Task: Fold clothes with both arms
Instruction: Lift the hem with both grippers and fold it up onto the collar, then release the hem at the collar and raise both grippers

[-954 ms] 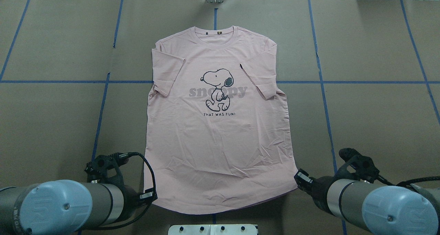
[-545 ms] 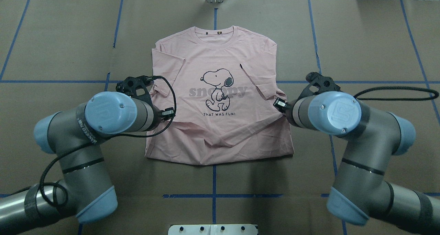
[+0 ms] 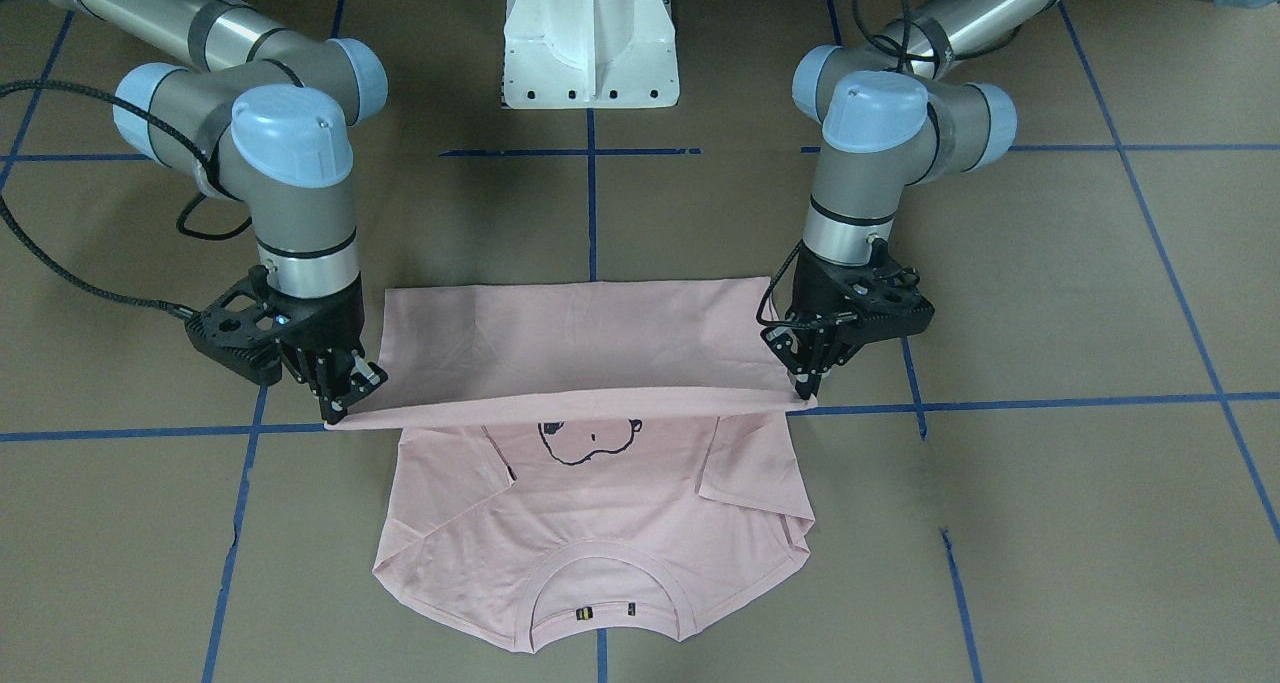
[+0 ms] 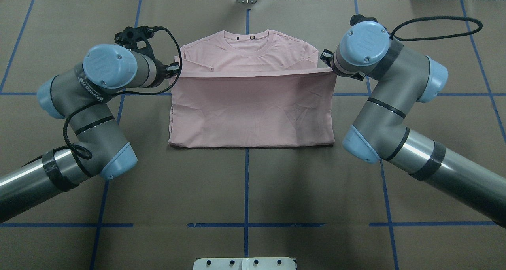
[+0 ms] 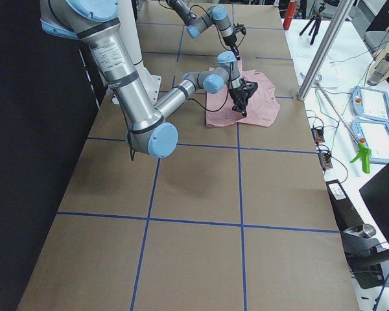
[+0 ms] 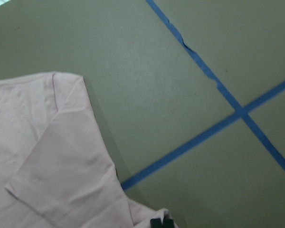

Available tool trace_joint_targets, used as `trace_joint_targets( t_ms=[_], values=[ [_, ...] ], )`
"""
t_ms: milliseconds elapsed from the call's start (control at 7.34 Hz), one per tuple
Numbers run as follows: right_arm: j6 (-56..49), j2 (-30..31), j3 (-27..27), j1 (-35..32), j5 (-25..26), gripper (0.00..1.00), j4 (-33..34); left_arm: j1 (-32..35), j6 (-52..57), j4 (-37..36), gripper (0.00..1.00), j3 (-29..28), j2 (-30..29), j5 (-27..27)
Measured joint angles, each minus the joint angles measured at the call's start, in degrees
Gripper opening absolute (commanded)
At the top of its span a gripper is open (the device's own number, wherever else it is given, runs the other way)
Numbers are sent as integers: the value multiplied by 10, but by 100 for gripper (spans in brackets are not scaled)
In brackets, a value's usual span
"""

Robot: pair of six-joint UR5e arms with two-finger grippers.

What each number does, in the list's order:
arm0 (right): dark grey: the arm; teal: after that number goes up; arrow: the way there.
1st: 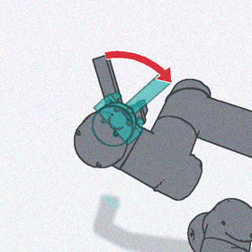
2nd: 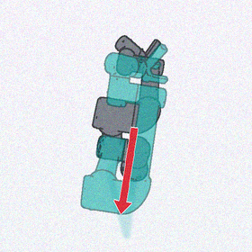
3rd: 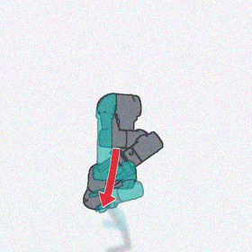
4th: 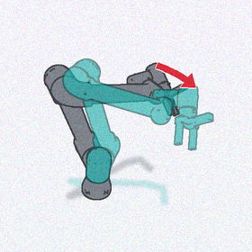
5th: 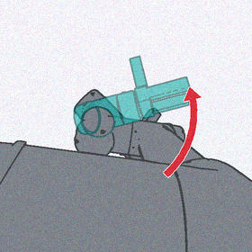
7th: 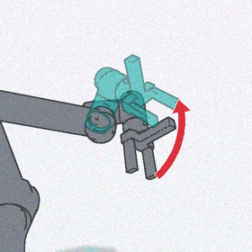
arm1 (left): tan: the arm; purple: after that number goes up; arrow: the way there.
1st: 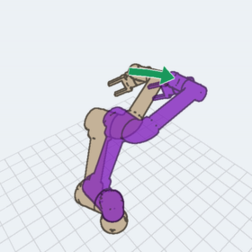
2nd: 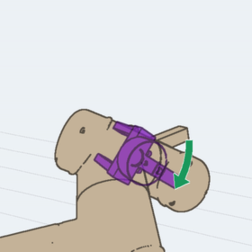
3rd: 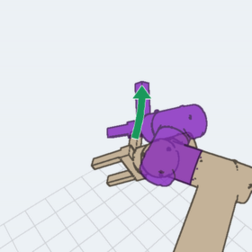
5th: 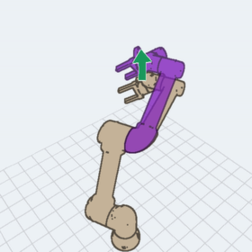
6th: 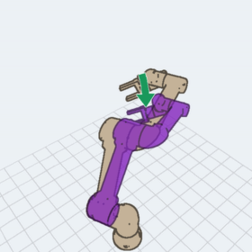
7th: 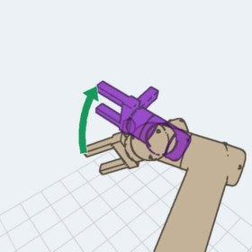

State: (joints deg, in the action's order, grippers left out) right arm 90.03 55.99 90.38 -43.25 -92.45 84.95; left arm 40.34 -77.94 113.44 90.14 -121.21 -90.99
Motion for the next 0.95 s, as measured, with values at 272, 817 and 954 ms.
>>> trace_joint_targets(
  t_ms=[272,817,954],
  values=[
    [-9,-66,-85,-12,-1,0,-1,8,5,32,0,-55,-33,24],
    [-14,-118,-211,-23,0,0,-73,17,19,149,0,-198,-75,59],
    [-15,-128,-236,-25,0,0,-84,19,20,164,0,-216,-81,61]
  ],
)
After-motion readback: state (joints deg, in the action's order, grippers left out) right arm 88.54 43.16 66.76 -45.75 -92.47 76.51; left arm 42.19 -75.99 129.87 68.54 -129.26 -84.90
